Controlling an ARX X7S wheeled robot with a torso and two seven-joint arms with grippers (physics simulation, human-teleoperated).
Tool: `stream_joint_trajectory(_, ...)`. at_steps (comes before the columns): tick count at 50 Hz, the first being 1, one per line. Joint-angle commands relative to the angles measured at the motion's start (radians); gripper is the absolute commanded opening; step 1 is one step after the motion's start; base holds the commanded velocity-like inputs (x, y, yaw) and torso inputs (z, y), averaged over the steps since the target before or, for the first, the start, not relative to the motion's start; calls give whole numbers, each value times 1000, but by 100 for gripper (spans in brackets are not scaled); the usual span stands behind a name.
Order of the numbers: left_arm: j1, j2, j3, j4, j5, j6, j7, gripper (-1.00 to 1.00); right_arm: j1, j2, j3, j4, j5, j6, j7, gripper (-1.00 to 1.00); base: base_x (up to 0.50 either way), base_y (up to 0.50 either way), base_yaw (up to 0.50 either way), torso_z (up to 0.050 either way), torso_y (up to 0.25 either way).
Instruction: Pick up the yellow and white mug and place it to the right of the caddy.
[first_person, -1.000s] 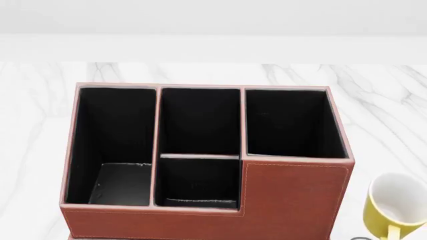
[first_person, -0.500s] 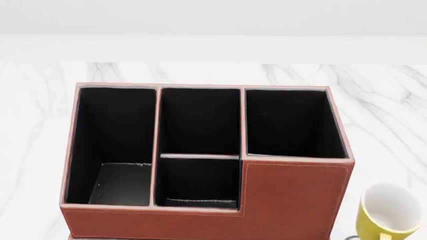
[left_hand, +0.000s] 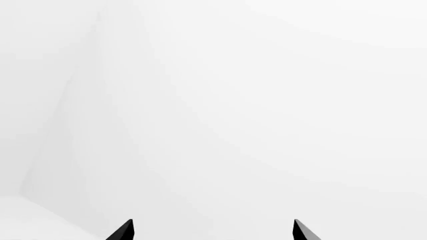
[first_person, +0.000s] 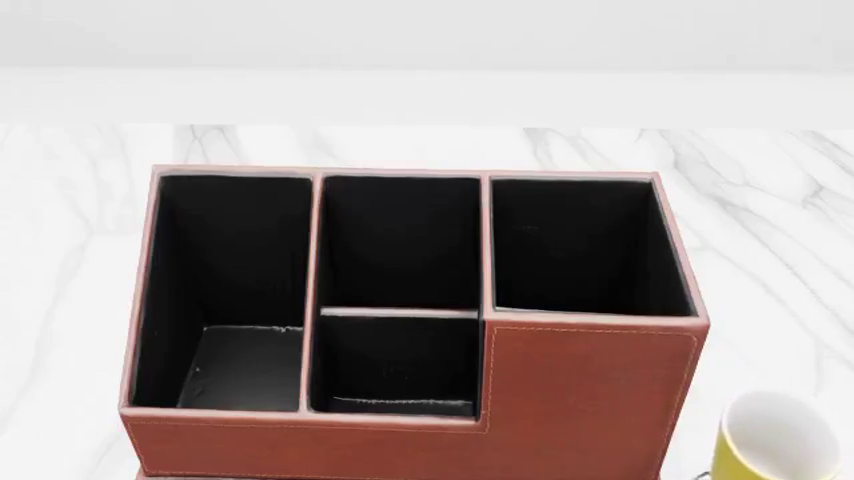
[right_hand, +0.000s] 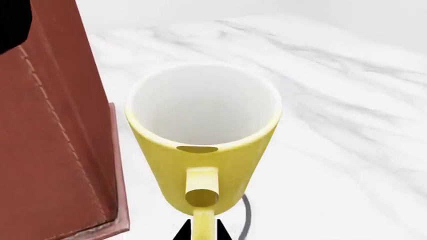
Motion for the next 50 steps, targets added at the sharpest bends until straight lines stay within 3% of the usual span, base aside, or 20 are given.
stream_joint_trajectory(1,0,0,2,0,2,0,1,100,-1,-27,13,45,-9,8,-34,-100,0,0,0,0,0)
stream_joint_trajectory(47,0,0,-2,0,-2,3,2,100,-4,-90,22,165,5,41,-73,-100,0,0,0,0,0)
stream_joint_trajectory(48,0,0,-2,0,-3,2,3,100,-3,-91,22,168,4,42,-69,100,0,0,0,0,0)
stream_joint_trajectory(50,0,0,-4,0,-5,3,3,100,-2,-92,21,172,-1,43,-61,100,0,0,0,0,0)
